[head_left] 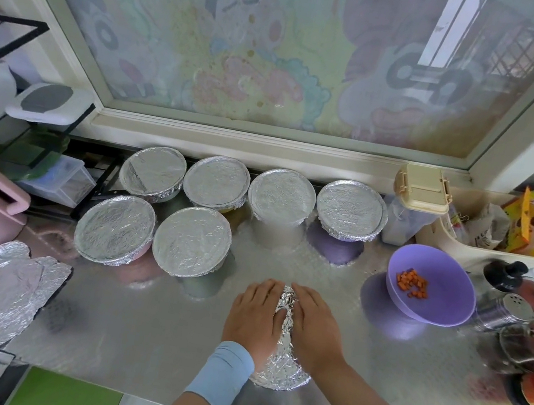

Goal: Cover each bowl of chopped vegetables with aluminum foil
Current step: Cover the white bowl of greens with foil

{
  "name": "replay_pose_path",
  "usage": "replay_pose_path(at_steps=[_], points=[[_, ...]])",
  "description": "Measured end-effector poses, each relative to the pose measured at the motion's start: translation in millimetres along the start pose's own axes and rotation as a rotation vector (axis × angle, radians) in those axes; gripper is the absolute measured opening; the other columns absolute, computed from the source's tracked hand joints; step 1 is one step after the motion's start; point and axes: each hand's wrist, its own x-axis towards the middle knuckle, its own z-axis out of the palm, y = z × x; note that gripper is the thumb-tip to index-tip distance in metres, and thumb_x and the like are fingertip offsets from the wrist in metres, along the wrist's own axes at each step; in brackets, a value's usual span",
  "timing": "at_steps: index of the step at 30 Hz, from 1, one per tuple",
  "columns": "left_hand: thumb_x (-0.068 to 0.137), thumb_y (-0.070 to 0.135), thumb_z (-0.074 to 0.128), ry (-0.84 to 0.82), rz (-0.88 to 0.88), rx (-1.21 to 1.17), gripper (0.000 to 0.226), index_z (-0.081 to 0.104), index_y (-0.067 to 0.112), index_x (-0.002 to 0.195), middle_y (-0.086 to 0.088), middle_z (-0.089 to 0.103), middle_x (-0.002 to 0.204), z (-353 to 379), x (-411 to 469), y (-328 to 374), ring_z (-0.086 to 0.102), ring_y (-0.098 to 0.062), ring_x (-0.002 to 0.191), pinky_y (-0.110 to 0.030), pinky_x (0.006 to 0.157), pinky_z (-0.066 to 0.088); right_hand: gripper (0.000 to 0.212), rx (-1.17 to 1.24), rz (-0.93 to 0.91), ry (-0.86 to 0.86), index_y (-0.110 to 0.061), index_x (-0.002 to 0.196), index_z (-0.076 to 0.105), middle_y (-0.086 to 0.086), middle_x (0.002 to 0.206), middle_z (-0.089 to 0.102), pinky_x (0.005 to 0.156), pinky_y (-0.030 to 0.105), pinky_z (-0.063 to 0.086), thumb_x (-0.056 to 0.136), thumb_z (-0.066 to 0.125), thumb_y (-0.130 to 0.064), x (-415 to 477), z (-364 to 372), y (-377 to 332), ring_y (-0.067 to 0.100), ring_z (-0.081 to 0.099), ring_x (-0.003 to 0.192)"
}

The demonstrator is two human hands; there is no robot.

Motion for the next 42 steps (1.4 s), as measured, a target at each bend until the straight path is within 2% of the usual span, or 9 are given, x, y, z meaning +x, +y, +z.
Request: replay_pose_path(at_steps=[2,8,13,18,22,25,27,31,42], points=[[0.096,0.045,0.018,-0.016,-0.052,-0.122,0.054,0.055,0.027,0.13,0.009,0.055,0.128,-5,11,1,0.052,-0.016,0.115,-0.032,0.097,0.044,0.035,0.13,0.092,0.028,-0.022,0.128,0.062,-0.007,0.125,0.062,0.097,0.022,0.041,0.101,0.041,-0.03,9,0,-2,0.013,0.058,0.113],[0.093,0.041,0.055,-0.093,-0.379,-0.541,0.017,0.07,0.037,0.099,0.02,0.069,0.104,-17,34,-2,0.062,-0.006,0.097,-0.028,0.089,0.049,0.012,0.367,0.334,-0.012,-0.032,0.096,0.075,-0.017,0.085,0.072,0.079,0.025,0.051,0.091,0.064,-0.03,31,-7,-5,0.007,0.066,0.084],[0.082,0.045,0.06,-0.077,-0.497,-0.657,0.014,0.072,0.038,0.082,0.018,0.072,0.086,-12,35,-4,0.068,-0.013,0.084,-0.039,0.082,0.058,0.011,0.361,0.365,-0.028,-0.033,0.094,0.077,-0.018,0.081,0.072,0.077,0.026,0.053,0.089,0.067,-0.033,34,-7,-5,0.004,0.066,0.079],[0.085,0.044,0.059,-0.043,-0.535,-0.632,0.014,0.07,0.036,0.082,0.018,0.069,0.085,-16,35,1,0.066,-0.011,0.083,-0.034,0.08,0.056,0.011,0.356,0.339,-0.045,-0.033,0.096,0.076,-0.019,0.085,0.072,0.08,0.025,0.051,0.089,0.067,-0.032,35,-10,-6,0.004,0.065,0.084],[0.094,0.028,0.055,-0.038,-0.413,-0.528,0.014,0.069,0.031,0.094,0.018,0.067,0.093,-16,33,1,0.062,-0.007,0.089,-0.025,0.081,0.05,0.008,0.342,0.351,-0.077,-0.033,0.079,0.071,-0.016,0.061,0.064,0.062,0.035,0.056,0.087,0.068,-0.033,38,-12,-6,0.009,0.06,0.058],[0.096,0.022,0.057,-0.025,-0.347,-0.61,0.02,0.073,0.028,0.104,0.019,0.068,0.097,-13,29,-3,0.062,-0.001,0.09,-0.01,0.082,0.045,0.008,0.286,0.306,-0.127,-0.034,0.083,0.073,-0.012,0.058,0.063,0.056,0.037,0.056,0.087,0.067,-0.036,42,-16,-8,0.012,0.06,0.046],[0.095,0.021,0.058,-0.002,-0.337,-0.629,0.019,0.075,0.028,0.101,0.019,0.07,0.094,-12,27,-5,0.063,-0.001,0.087,-0.005,0.076,0.042,0.01,0.221,0.25,-0.146,-0.036,0.094,0.074,-0.016,0.064,0.066,0.066,0.034,0.057,0.089,0.065,-0.038,40,-17,-10,0.008,0.063,0.054],[0.098,0.018,0.053,0.036,-0.371,-0.579,0.021,0.073,0.024,0.102,0.013,0.07,0.099,-12,25,-5,0.061,-0.006,0.089,-0.015,0.081,0.045,0.02,0.102,0.234,-0.034,-0.034,0.108,0.073,-0.017,0.099,0.073,0.083,0.023,0.049,0.093,0.061,-0.039,31,-17,-5,0.008,0.065,0.092],[0.096,0.02,0.055,0.002,-0.323,-0.543,0.02,0.073,0.025,0.103,0.011,0.072,0.101,-13,29,2,0.063,-0.008,0.093,-0.021,0.087,0.049,0.014,0.08,0.199,-0.034,-0.037,0.098,0.073,-0.017,0.09,0.073,0.074,0.021,0.044,0.094,0.059,-0.037,29,-16,1,0.007,0.064,0.083]])
